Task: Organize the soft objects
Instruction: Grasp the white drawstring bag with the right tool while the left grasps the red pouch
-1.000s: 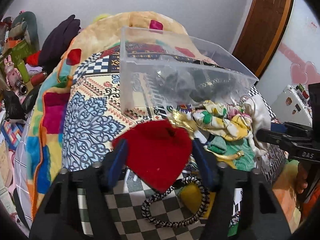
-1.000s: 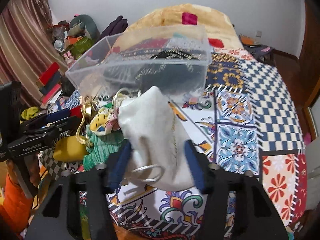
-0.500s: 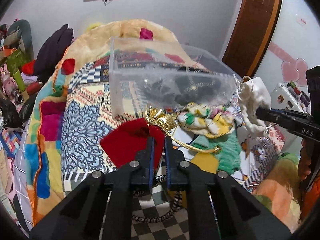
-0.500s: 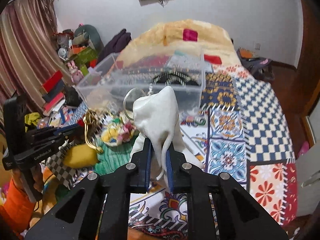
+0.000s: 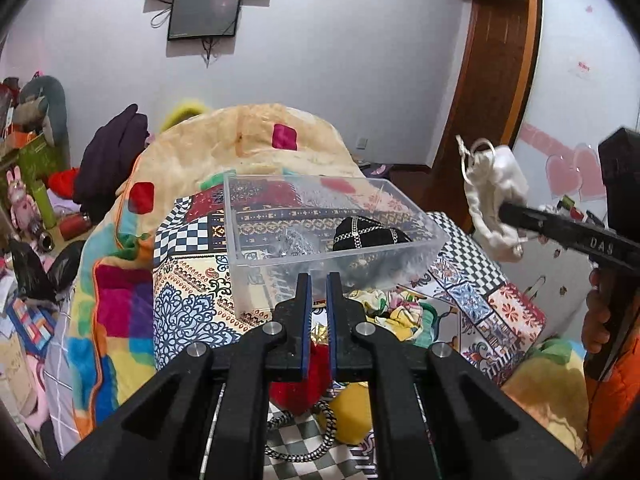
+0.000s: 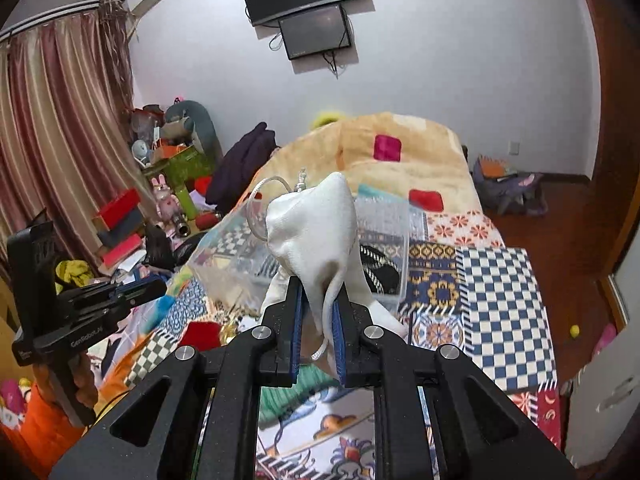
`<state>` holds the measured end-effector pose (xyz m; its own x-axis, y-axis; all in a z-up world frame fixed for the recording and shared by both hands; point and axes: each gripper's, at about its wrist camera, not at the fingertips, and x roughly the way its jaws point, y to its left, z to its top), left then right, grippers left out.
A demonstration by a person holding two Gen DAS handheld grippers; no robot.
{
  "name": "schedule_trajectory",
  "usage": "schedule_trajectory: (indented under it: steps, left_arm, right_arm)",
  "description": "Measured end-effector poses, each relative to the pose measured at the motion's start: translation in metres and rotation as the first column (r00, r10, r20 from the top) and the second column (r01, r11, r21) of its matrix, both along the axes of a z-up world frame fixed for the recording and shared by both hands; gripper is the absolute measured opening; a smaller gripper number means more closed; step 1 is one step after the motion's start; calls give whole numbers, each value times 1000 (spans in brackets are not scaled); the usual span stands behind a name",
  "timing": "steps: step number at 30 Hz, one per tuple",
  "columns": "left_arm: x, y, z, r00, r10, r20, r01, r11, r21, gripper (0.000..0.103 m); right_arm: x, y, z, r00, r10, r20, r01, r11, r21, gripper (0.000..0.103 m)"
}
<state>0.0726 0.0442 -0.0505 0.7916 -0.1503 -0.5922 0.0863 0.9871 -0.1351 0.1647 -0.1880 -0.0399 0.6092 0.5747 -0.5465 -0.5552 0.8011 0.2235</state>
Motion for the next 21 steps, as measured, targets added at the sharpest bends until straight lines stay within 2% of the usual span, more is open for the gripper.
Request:
schedule_trajectory:
  steps: [2, 3, 4, 6, 12, 15, 17, 19, 21]
  left_arm:
    - [4, -1, -7, 999, 4, -36, -4, 1000, 23, 14]
    - [6, -1, -12, 999, 8, -54, -6, 1000, 29, 25]
    - [7, 0, -18, 997, 15, -69, -12, 999, 35, 41]
    - [12, 3, -34, 994, 43, -104, -37, 998, 56, 60]
    - [26, 13, -79, 969, 69, -237, -56, 997, 62, 60]
    - [28, 15, -90, 966, 76, -247, -65, 997, 53, 60]
    - [27, 14, -91, 969, 72, -235, -62, 997, 46, 48]
    - [27, 11, -92, 972, 73, -223, -62, 996, 58, 31]
    - [25, 10, -94, 976, 79, -204, -65, 995, 74, 21]
  right_arm:
    - [3, 3, -2, 1000, 4, -6, -4, 1000, 1, 12]
    - [4, 4, -5, 1000, 8, -13, -8, 1000, 0, 12]
    - [4, 5, -8, 1000, 12, -21, -12, 1000, -2, 12]
    - [5, 6, -13, 999, 18, -35, -18, 1000, -9, 12]
    - [5, 7, -20, 998, 26, -58, -27, 1000, -17, 13]
    - [5, 7, -21, 998, 27, -64, -28, 999, -14, 13]
    - [5, 8, -21, 997, 29, -67, -30, 999, -15, 13]
    - [5, 8, -22, 997, 29, -70, -30, 999, -13, 13]
    - [5, 10, -23, 997, 32, -74, -33, 999, -12, 13]
